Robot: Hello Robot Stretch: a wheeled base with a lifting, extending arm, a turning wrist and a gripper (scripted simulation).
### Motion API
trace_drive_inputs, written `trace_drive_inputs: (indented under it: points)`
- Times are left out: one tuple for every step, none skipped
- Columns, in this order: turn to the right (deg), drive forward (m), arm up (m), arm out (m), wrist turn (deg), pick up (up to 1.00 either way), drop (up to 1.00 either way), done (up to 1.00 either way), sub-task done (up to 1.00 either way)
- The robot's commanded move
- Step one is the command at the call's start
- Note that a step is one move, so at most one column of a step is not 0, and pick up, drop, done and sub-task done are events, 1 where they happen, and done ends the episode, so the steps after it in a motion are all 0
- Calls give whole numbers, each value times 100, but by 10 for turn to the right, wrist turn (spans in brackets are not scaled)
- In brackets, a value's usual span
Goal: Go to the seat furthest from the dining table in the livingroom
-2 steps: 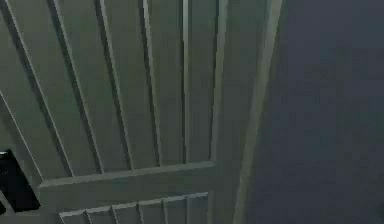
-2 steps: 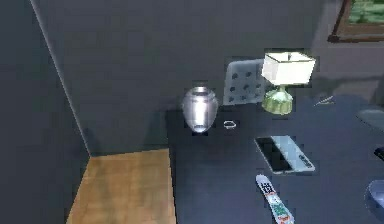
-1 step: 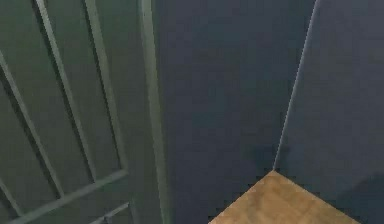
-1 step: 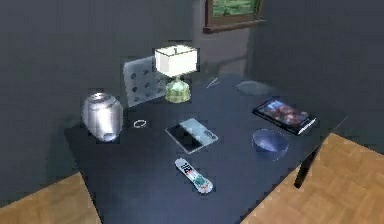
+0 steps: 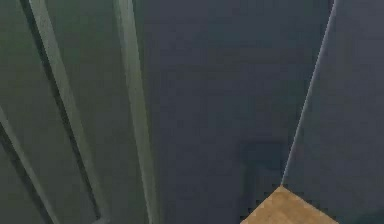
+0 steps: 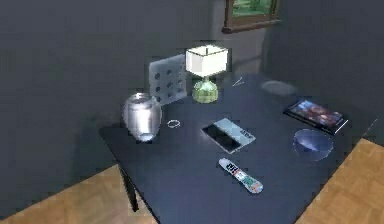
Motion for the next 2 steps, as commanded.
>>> trace_drive_inputs:
  points:
    - [450, 0, 0, 0, 0, 0, 0, 0, 0]
    - [0, 100, 0, 0, 0, 0, 0, 0, 0]
